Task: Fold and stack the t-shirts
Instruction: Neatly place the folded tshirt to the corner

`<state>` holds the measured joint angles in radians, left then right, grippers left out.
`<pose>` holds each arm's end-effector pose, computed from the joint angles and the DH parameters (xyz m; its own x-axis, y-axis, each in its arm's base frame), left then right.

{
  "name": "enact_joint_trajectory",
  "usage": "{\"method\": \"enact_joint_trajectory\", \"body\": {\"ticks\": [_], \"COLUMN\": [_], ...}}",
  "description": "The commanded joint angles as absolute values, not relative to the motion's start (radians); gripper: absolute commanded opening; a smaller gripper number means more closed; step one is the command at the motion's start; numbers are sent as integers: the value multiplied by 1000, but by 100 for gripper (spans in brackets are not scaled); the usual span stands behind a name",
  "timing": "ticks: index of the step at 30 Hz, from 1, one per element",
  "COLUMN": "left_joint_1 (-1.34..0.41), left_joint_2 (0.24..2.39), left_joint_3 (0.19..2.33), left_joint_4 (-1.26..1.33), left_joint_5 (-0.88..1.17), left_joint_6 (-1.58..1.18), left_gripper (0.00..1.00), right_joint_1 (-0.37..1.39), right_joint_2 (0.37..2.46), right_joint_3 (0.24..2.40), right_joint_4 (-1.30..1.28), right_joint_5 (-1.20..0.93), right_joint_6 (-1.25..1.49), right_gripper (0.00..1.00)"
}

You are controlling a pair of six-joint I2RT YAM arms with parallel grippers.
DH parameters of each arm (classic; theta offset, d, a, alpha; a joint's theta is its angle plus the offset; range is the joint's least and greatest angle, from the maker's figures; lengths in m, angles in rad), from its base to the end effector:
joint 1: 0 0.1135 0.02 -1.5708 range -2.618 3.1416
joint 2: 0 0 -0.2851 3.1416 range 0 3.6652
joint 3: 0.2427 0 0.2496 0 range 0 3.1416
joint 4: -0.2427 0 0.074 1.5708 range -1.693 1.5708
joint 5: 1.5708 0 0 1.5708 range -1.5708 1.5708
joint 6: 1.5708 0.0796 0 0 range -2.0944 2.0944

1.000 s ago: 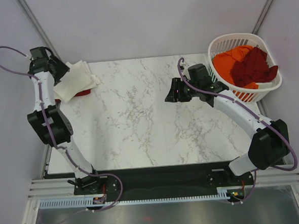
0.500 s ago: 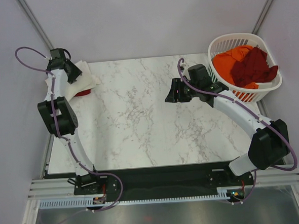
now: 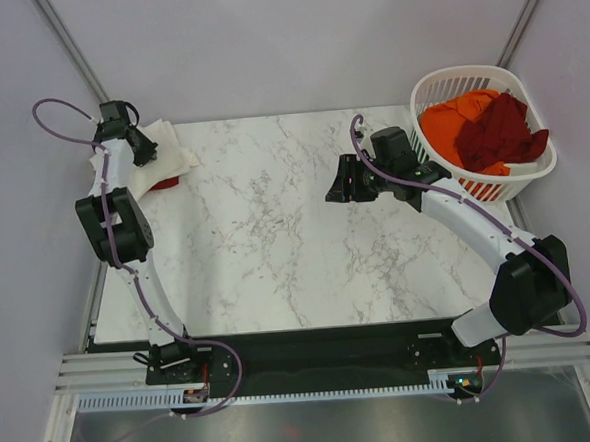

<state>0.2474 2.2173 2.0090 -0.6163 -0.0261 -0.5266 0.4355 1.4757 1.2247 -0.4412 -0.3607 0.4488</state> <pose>0.5283 0.1356 0.2369 -0.4838 -0.6404 -0.5965 -0.5843 0.7438 -0.3246 0.3117 0.1760 0.3005 -0.7995 0.0758 -0.5959 -0.3265 0.7779 0.5370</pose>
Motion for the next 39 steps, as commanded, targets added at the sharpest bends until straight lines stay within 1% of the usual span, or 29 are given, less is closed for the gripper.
{"method": "enact_joint_trajectory", "body": {"ticks": [1,3,8,9,12,13,18,19,21,23,24,26,27,28,29,30,31,32,33,34,35,36,37,39], "left_joint_1": [253,253,267,278,275,270,264,264,262,262,262,262,262,261,255,250,249,244,242,239,239,239,238,239], "left_joint_2": [2266,2292,2289,2289,2237,2186,2021,1994,1901,1820,1737,1657,1561,1515,1455,1400,1278,1217,1160,1053,1013,973,945,879], "left_joint_3": [1990,2014,2055,2069,2088,2091,2128,2129,2112,2050,2025,1932,1893,1806,1754,1697,1571,1499,1430,1310,1258,1214,1148,1100], "left_joint_4": [-589,-592,-621,-638,-658,-658,-658,-658,-660,-658,-658,-658,-658,-655,-650,-640,-599,-565,-537,-485,-467,-453,-443,-440], "left_joint_5": [-46,-35,-44,-20,-5,17,66,71,78,66,61,69,78,87,94,104,121,135,158,166,172,195,199,233], "left_joint_6": [-514,-503,-509,-512,-503,-497,-479,-474,-469,-460,-456,-430,-420,-399,-388,-384,-373,-373,-374,-380,-388,-394,-408,-419], "left_gripper": [8,6,8,7,7,9,25,32,39,42,45,51,67,78,88,100,100,100,100,100,100,100,100,100], "right_joint_1": [433,433,434,433,434,433,434,434,433,436,437,442,449,451,451,454,456,456,459,457,460,462,462,468], "right_joint_2": [1476,1477,1473,1471,1479,1479,1486,1485,1483,1476,1464,1441,1412,1393,1372,1332,1310,1290,1252,1234,1217,1180,1161,1111], "right_joint_3": [1224,1226,1229,1232,1235,1233,1244,1244,1244,1232,1232,1229,1233,1235,1233,1229,1224,1207,1197,1187,1165,1149,1134,1088], "right_joint_4": [-416,-417,-423,-425,-425,-425,-420,-417,-405,-384,-370,-353,-339,-334,-324,-298,-281,-264,-224,-207,-189,-137,-106,-19], "right_joint_5": [-359,-359,-347,-345,-339,-339,-339,-336,-331,-348,-357,-382,-383,-379,-370,-362,-357,-353,-350,-342,-336,-336,-340,-372], "right_joint_6": [445,443,439,437,433,431,422,420,417,416,411,403,388,382,380,380,385,388,394,406,417,428,437,460], "right_gripper": [56,56,56,56,56,56,56,56,56,56,56,58,62,64,69,73,76,80,86,89,91,98,98,98]}}
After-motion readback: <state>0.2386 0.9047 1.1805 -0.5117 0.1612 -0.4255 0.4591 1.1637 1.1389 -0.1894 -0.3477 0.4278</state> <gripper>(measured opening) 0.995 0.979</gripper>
